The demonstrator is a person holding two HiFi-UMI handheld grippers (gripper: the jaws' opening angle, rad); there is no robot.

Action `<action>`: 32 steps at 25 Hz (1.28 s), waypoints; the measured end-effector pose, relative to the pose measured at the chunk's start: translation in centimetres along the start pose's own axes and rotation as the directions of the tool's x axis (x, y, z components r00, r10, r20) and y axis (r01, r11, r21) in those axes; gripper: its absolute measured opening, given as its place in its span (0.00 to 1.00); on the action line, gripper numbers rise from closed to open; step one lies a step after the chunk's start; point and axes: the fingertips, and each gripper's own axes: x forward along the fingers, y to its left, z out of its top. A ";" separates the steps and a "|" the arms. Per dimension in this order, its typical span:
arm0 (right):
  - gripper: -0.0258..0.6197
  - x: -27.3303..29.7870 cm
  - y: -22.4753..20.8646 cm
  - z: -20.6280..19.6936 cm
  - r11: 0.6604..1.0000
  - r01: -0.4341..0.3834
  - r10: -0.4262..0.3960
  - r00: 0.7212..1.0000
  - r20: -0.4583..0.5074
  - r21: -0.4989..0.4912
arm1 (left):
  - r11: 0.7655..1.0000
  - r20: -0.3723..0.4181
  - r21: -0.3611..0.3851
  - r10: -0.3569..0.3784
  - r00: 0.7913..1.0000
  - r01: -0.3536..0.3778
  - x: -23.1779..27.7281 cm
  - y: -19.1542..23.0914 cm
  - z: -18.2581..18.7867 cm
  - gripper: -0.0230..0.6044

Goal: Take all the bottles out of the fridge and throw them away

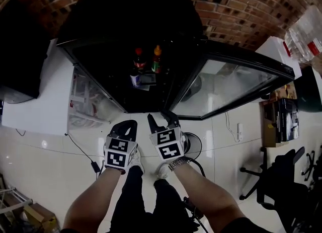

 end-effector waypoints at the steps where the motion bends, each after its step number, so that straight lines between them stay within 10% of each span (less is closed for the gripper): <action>1: 0.27 0.5 -0.2 1.2 1.000 0.010 -0.010 1.000 0.011 -0.005 | 1.000 0.006 0.004 0.000 1.000 0.000 -0.1 0.7 0.5 0.04; 16: 0.50 10.2 -3.7 12.0 0.992 0.119 -0.121 0.992 0.037 0.038 | 0.998 0.053 0.024 -0.052 0.997 0.051 0.6 7.1 5.5 0.04; 32: 0.50 15.0 -7.9 18.3 0.970 0.233 -0.239 0.967 0.090 0.072 | 0.995 0.041 0.026 -0.100 0.994 0.099 2.6 10.9 6.2 0.04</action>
